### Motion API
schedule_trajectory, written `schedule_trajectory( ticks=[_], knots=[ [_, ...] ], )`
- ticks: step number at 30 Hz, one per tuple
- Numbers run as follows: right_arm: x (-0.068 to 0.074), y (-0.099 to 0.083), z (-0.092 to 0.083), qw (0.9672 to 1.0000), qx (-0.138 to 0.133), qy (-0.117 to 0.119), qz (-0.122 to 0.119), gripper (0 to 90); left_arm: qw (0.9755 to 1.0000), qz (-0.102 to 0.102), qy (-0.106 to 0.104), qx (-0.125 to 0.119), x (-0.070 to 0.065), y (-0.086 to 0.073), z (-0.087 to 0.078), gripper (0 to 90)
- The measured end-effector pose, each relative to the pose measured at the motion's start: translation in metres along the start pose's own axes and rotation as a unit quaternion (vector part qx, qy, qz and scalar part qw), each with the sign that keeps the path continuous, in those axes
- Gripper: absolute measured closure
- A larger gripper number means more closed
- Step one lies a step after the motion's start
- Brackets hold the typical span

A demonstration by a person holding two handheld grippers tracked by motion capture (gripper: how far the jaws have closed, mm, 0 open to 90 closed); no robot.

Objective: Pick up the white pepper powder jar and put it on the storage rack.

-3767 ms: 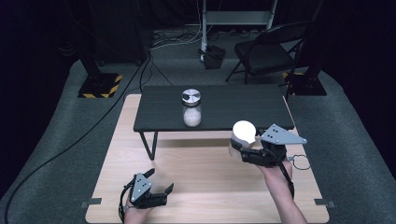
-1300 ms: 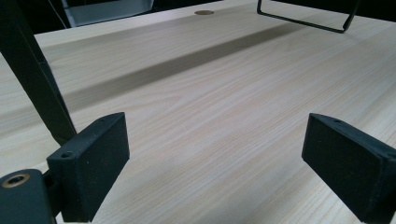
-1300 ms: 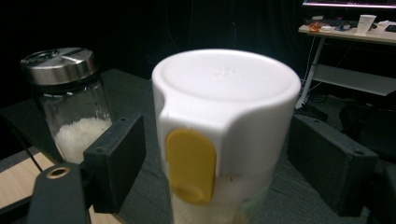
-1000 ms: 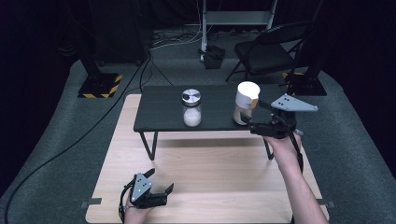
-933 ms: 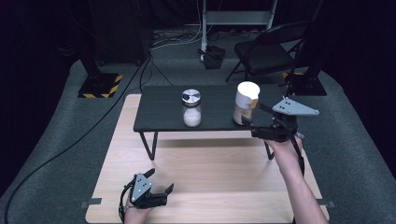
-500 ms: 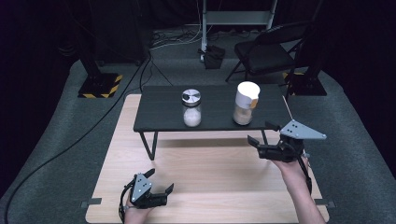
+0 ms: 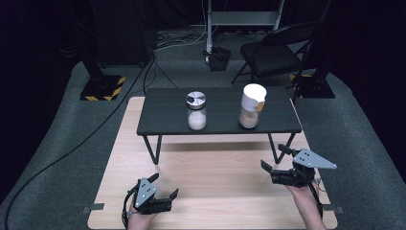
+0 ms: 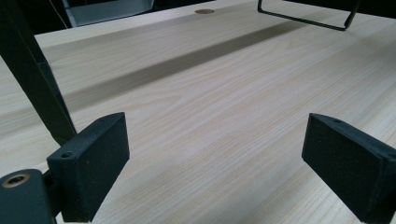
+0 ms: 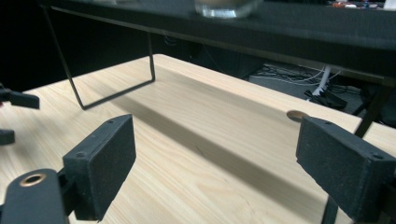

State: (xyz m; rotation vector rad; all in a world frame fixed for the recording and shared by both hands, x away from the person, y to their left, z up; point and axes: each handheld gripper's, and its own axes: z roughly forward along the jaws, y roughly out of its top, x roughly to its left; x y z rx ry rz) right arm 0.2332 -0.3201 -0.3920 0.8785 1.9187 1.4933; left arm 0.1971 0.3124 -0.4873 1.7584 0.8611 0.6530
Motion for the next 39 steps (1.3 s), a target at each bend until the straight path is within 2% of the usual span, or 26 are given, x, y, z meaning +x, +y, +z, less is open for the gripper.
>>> schedule_trajectory(
  ticks=[5,15,20,29,39],
  knots=[
    [0.004,-0.022,-0.004,0.9999,0.000,-0.012,-0.003,10.0,1.0000,0.001,0.000,0.000,0.000,0.000,0.000,7.3],
    [0.009,-0.066,-0.014,0.9993,0.000,-0.033,0.016,9.1,1.0000,0.000,-0.001,0.000,0.000,0.000,0.000,7.3],
    [0.008,-0.082,-0.017,0.9988,0.004,-0.042,0.027,8.8,1.0000,0.000,0.000,0.001,0.000,0.000,0.000,7.3],
    [0.005,-0.096,-0.021,0.9981,0.021,-0.049,0.031,8.7,1.0000,0.001,0.000,0.001,0.000,0.000,0.000,7.3],
    [0.005,-0.101,-0.022,0.9974,0.036,-0.055,0.029,9.0,1.0000,0.002,0.000,0.001,-0.001,0.000,0.000,7.3]
  ],
)
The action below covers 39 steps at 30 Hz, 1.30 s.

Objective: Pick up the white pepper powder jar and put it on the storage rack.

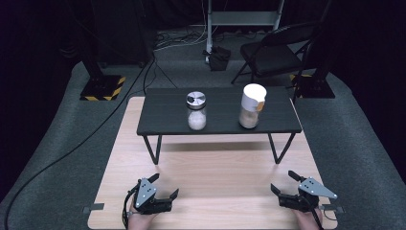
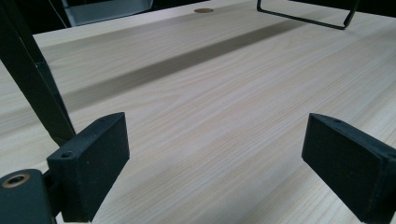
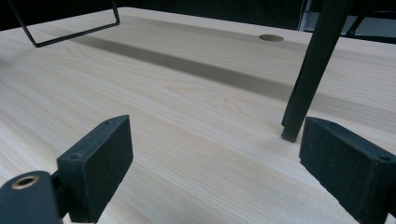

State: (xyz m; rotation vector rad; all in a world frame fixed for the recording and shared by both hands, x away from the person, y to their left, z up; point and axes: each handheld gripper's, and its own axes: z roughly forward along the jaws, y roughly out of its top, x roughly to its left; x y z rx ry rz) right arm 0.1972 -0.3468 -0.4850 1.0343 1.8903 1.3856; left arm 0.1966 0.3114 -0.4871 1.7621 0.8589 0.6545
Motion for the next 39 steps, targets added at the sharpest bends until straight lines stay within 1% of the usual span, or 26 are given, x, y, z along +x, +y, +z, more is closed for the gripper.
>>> schedule_trajectory(
  ticks=[7,12,21,24,28,39],
  knots=[
    [-0.0025,-0.0014,0.0003,1.0000,0.002,-0.002,0.005,9.0,1.0000,0.000,0.000,0.001,0.0001,0.0004,0.0002,7.3],
    [-0.0031,-0.0015,0.0002,0.9999,0.003,-0.004,0.011,9.1,1.0000,0.005,-0.003,0.004,0.0006,0.0015,0.0007,7.3],
    [-0.0014,-0.0024,-0.0012,0.9998,0.001,-0.011,0.016,9.2,1.0000,0.003,-0.004,0.003,0.0013,0.0010,0.0005,7.3],
    [-0.0015,-0.0023,-0.0014,0.9998,0.002,-0.011,0.016,9.4,1.0000,0.000,-0.005,0.002,0.0020,0.0009,0.0008,7.3],
    [-0.0021,-0.0013,-0.0007,0.9998,0.005,-0.010,0.015,9.6,1.0000,0.003,-0.004,0.002,0.0015,0.0009,0.0008,7.3],
    [-0.0007,-0.0007,-0.0020,0.9999,0.008,-0.009,0.009,9.9,1.0000,0.001,-0.007,0.003,0.0028,0.0020,0.0026,7.3]
  ],
)
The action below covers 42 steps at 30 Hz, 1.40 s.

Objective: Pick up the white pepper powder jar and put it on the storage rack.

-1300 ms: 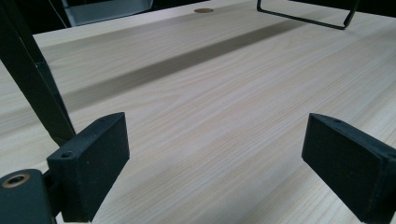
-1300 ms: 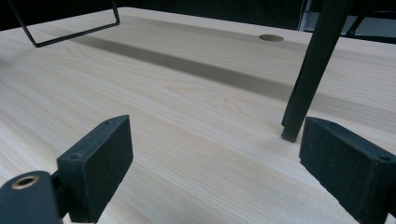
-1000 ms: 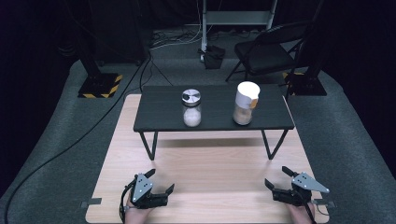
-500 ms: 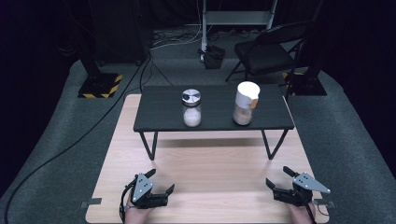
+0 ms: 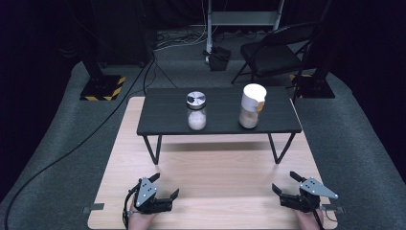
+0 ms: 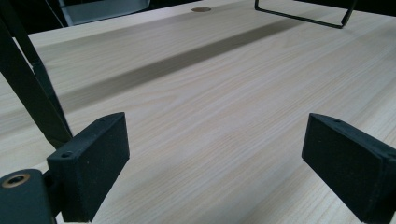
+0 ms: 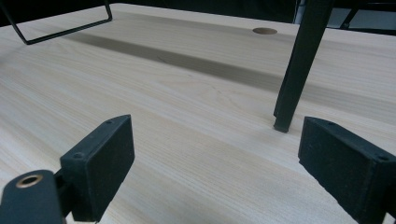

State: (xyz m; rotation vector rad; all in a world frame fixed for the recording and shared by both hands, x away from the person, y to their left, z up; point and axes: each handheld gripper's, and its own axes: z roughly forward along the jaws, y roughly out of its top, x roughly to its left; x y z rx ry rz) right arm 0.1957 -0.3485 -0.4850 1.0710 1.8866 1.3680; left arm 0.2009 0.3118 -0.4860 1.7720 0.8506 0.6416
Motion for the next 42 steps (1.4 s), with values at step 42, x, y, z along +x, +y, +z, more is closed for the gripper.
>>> schedule_trajectory(
  ticks=[42],
  knots=[
    [-0.0006,0.0029,0.0017,0.9999,0.008,0.000,-0.006,10.3,1.0000,0.006,0.001,0.001,-0.0014,0.0004,0.0005,7.4]
  ],
)
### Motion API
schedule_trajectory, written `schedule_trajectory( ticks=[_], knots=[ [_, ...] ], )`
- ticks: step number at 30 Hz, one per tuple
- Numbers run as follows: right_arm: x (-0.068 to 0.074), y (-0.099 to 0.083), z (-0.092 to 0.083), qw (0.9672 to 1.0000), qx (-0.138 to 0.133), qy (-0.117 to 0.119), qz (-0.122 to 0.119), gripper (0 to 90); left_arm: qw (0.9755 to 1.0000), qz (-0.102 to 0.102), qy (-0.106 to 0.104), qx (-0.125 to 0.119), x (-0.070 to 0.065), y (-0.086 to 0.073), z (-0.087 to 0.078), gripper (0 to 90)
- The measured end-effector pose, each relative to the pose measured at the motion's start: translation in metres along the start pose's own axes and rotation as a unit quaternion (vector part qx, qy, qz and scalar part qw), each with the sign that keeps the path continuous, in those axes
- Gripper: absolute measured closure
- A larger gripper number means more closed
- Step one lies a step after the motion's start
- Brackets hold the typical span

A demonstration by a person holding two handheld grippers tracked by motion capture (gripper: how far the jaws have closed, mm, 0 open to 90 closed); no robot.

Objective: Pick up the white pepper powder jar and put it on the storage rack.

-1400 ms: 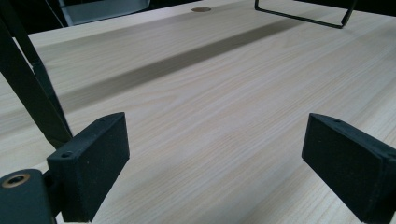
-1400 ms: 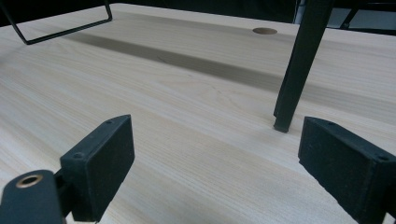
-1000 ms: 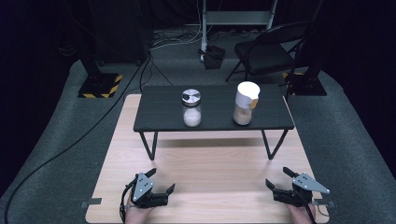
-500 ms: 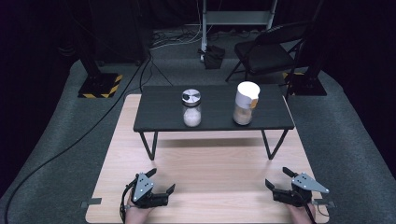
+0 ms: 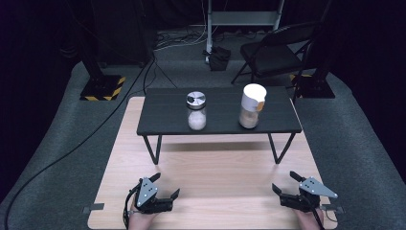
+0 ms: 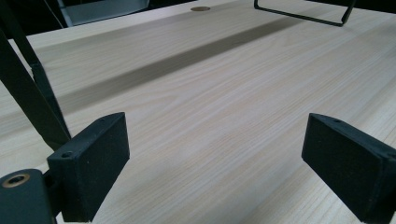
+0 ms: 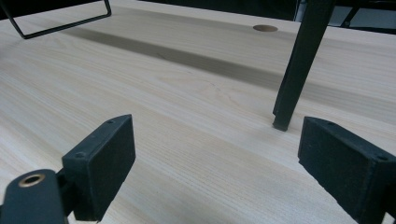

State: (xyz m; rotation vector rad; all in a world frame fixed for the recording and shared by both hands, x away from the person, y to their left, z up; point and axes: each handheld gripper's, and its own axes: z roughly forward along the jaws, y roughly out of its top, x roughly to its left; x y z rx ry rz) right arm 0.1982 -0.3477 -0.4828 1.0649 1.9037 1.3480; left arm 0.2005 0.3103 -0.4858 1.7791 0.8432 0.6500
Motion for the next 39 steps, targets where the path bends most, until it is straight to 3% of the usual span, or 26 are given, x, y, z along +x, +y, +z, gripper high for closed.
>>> schedule_trajectory(
  ticks=[39],
  knots=[
    [0.0001,0.0008,0.0007,1.0000,0.002,0.001,-0.005,10.4,1.0000,-0.001,0.000,0.002,0.0004,0.0007,0.0002,7.4]
  ],
)
